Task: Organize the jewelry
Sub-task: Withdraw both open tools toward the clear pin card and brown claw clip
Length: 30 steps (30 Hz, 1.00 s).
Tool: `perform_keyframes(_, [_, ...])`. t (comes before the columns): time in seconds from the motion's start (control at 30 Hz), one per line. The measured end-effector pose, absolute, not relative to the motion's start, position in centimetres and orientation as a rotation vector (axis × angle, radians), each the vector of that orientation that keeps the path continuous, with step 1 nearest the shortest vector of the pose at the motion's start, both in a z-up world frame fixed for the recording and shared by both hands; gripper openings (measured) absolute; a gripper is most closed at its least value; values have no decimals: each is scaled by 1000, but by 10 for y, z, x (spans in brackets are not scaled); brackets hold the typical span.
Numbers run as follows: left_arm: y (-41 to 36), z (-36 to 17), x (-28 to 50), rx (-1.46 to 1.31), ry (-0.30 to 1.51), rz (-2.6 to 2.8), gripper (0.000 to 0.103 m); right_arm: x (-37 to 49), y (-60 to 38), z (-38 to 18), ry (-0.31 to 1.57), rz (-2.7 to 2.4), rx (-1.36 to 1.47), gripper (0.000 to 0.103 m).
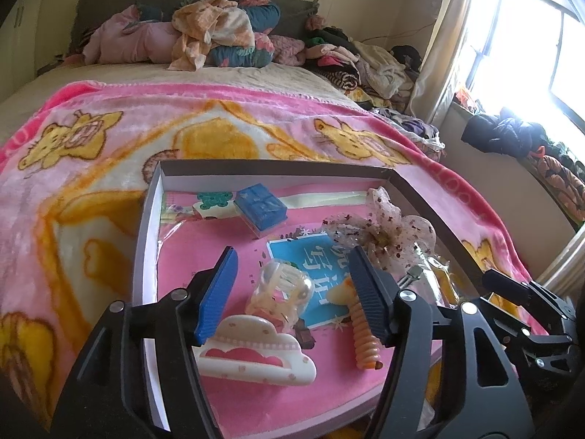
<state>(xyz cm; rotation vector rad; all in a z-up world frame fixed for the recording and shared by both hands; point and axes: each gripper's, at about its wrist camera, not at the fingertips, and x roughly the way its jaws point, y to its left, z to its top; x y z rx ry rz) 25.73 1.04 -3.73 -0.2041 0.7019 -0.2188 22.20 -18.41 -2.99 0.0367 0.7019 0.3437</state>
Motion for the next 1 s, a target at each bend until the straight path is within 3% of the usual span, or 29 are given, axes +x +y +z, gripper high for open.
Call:
perform_keyframes(0.17, [11,-32,246,-205,693,-219,64,211,-191,-26,691,335,65,78])
perform_keyframes(0.4, [12,-29,230,-218,686,-223,85,195,-198,-24,681,321,89,81])
perform_keyframes(0.6, [12,-26,216,-208,671,-231,91,183,-205,-23,676,306,97,84])
perform_keyframes(1.0, [7,-29,193,-178,676,-250,91,160,-207,-26,678,311,100,84])
